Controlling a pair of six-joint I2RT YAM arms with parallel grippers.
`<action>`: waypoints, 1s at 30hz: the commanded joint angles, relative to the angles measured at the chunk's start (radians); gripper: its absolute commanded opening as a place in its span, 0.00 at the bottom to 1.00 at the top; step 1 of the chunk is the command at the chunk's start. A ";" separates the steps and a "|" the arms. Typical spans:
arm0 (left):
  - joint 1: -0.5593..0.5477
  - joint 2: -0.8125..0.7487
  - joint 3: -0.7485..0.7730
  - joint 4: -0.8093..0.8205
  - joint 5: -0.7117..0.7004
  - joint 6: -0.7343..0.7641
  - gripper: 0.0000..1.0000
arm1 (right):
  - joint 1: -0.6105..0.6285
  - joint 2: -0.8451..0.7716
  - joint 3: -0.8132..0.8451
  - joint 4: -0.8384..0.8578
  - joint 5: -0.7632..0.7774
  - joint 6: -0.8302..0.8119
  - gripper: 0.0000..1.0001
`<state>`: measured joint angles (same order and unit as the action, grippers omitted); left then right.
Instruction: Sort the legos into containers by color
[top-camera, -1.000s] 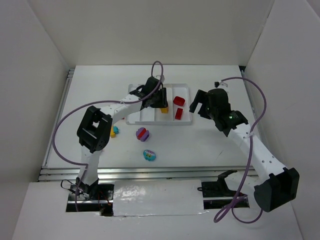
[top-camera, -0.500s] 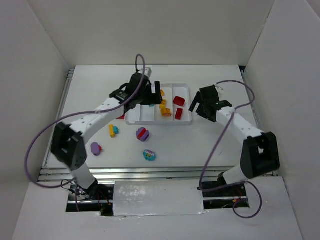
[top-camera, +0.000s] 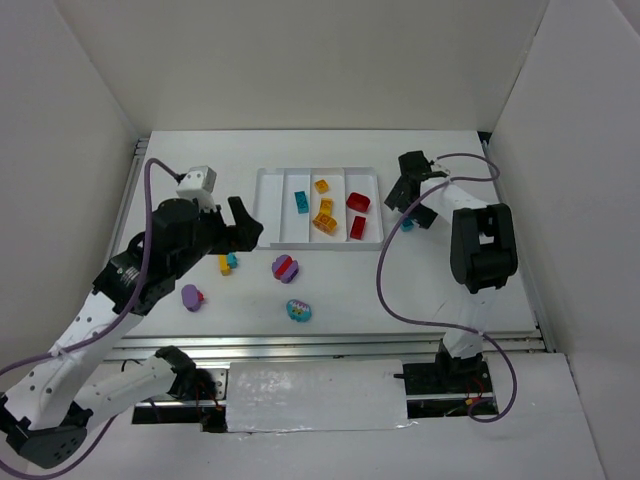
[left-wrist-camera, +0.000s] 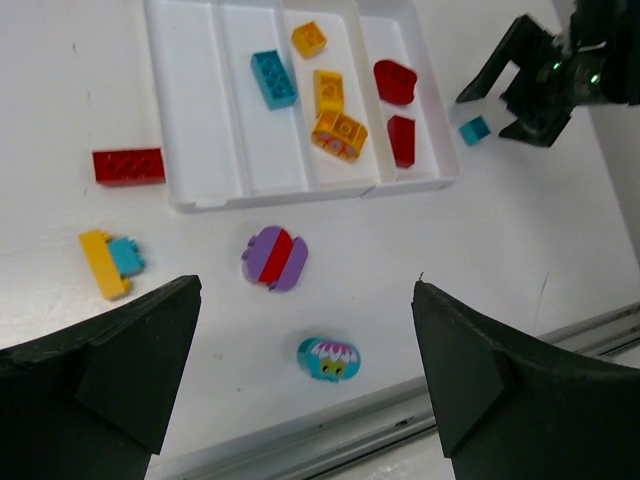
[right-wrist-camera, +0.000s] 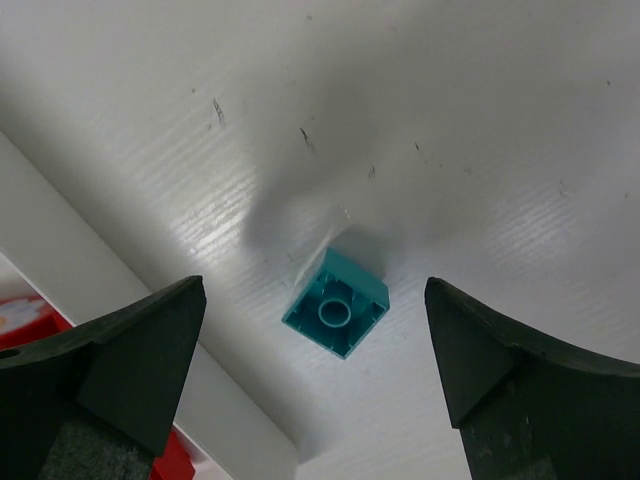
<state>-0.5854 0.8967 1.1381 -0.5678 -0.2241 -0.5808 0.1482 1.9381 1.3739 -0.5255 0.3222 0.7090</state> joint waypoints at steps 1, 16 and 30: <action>-0.002 -0.044 -0.017 -0.113 -0.021 0.053 0.99 | -0.009 0.044 0.083 -0.059 -0.005 0.001 0.97; -0.004 -0.124 -0.034 -0.191 -0.101 0.098 1.00 | -0.021 0.067 0.125 -0.168 -0.071 0.000 0.68; -0.002 -0.150 -0.083 -0.159 -0.123 0.133 0.99 | -0.035 0.130 0.224 -0.278 -0.112 -0.060 0.48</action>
<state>-0.5854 0.7620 1.0718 -0.7692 -0.3325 -0.4774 0.1242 2.0453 1.5555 -0.7502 0.2195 0.6716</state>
